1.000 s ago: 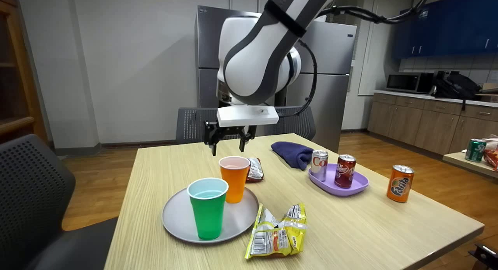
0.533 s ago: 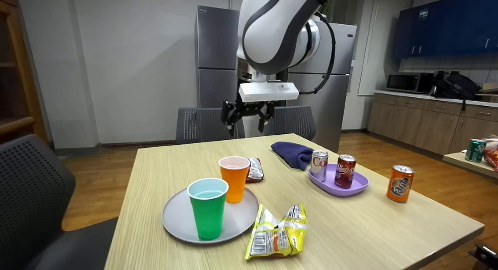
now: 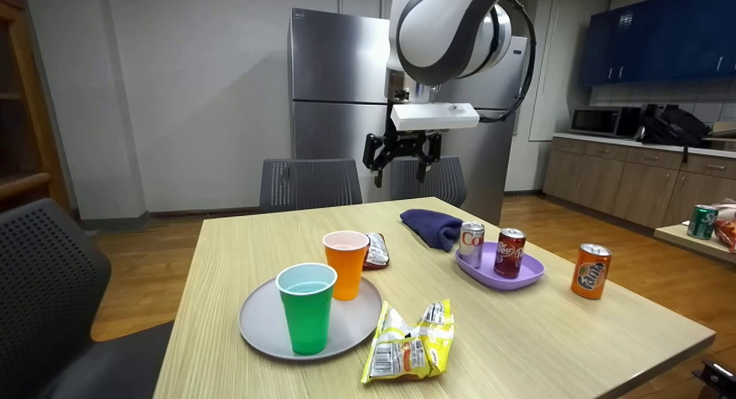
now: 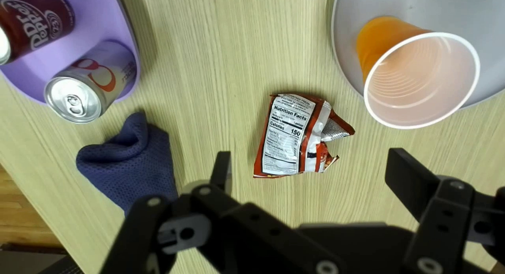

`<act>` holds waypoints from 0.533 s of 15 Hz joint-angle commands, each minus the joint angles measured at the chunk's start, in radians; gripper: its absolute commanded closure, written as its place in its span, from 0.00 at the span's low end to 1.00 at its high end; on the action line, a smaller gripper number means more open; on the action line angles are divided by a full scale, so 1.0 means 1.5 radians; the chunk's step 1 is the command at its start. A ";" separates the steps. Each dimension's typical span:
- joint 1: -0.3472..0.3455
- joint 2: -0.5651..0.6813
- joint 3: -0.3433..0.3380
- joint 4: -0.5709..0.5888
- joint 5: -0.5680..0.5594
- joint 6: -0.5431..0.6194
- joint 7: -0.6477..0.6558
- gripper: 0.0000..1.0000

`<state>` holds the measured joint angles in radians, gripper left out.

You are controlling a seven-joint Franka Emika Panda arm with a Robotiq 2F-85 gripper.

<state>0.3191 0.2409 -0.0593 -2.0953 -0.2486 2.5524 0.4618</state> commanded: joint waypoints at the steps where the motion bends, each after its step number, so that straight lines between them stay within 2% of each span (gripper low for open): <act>1: -0.021 0.002 0.022 0.001 -0.007 -0.002 0.004 0.00; 8: -0.019 0.009 0.027 0.002 -0.007 -0.001 0.004 0.00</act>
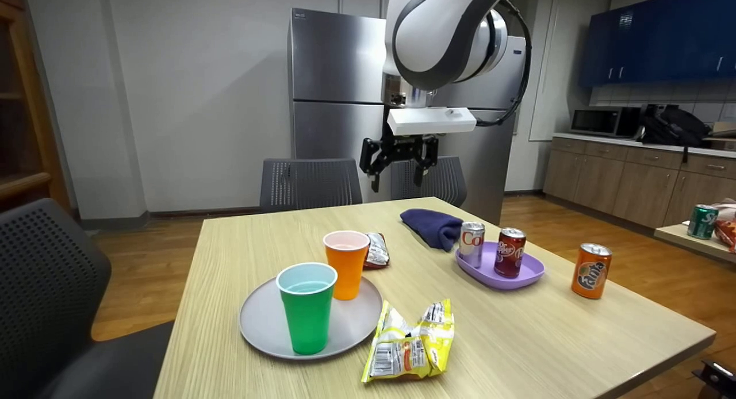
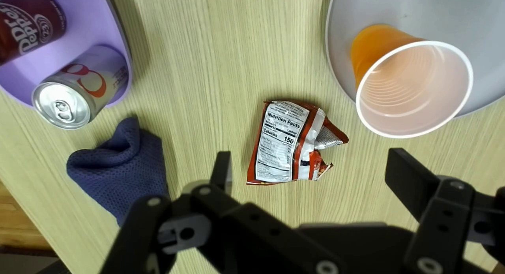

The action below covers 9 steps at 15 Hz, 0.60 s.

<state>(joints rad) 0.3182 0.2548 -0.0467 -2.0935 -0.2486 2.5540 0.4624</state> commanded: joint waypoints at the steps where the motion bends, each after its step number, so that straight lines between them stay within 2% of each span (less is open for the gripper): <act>1: -0.018 -0.001 0.018 0.001 -0.007 -0.002 0.004 0.00; 9: -0.052 -0.041 -0.009 -0.032 -0.030 -0.003 0.013 0.00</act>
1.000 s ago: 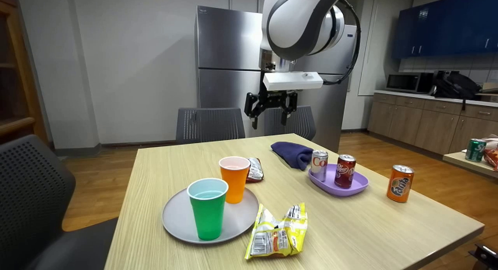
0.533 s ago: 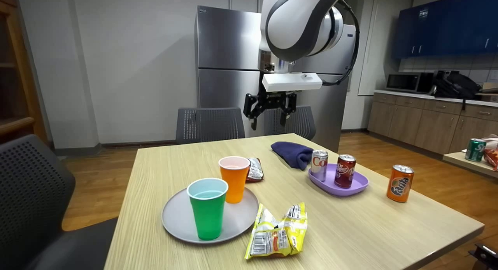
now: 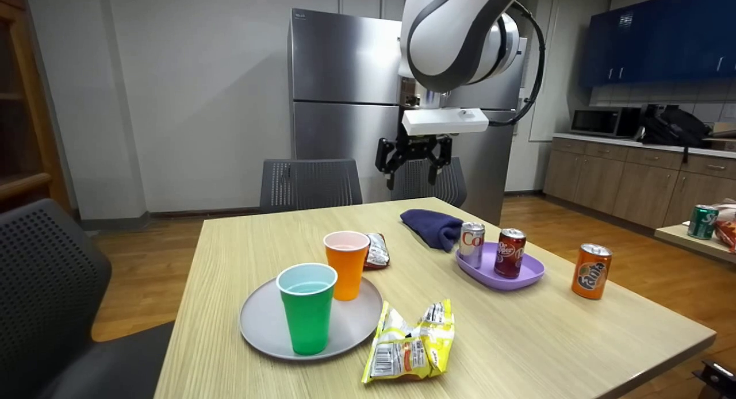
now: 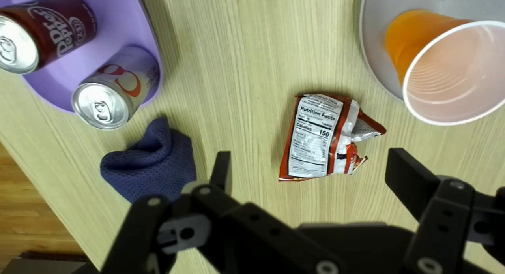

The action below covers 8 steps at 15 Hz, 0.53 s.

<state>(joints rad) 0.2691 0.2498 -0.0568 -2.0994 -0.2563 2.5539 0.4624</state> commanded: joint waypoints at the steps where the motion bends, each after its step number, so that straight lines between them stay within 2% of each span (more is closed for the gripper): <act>1: -0.026 -0.043 -0.004 -0.032 -0.025 -0.005 0.013 0.00; 8: -0.059 -0.072 -0.013 -0.050 -0.035 -0.015 0.017 0.00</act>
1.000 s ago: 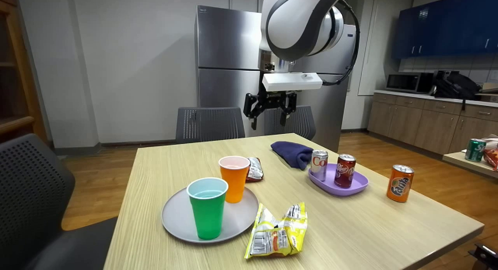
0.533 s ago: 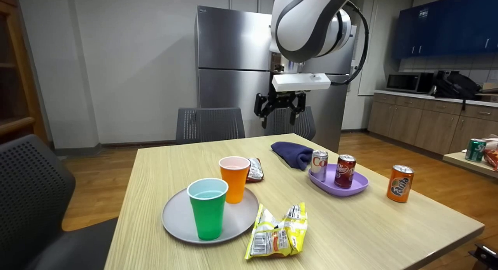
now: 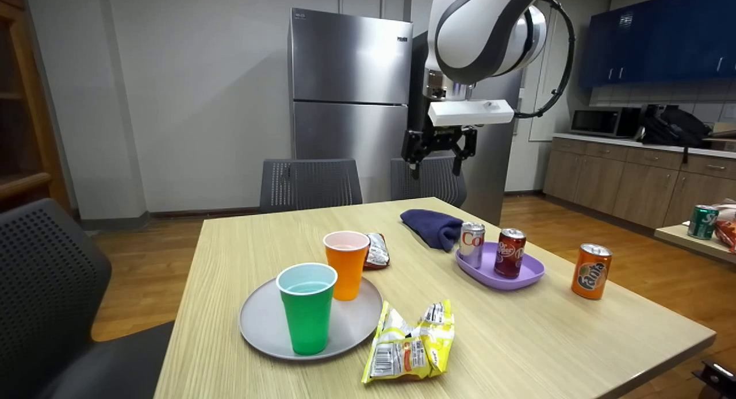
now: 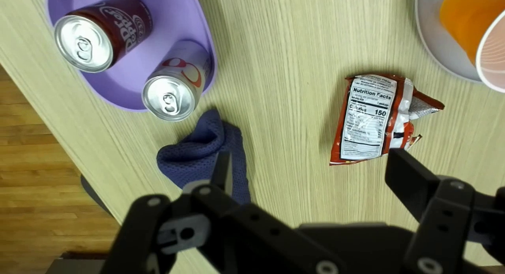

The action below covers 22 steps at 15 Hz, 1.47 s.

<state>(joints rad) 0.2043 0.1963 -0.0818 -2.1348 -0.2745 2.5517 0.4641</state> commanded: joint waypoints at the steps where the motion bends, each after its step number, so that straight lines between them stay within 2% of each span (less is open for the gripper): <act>1: -0.021 -0.042 0.001 -0.031 -0.028 -0.014 0.018 0.00; 8: -0.063 -0.082 -0.011 -0.064 -0.046 -0.025 0.007 0.00; 12: -0.093 -0.104 -0.007 -0.083 -0.018 -0.035 -0.026 0.00; 18: -0.133 -0.129 -0.003 -0.104 0.088 -0.066 -0.163 0.00; 22: -0.151 -0.141 -0.010 -0.115 0.089 -0.120 -0.223 0.00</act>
<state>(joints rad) 0.0107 0.0374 -0.1064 -2.2731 -0.1530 2.4403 0.2073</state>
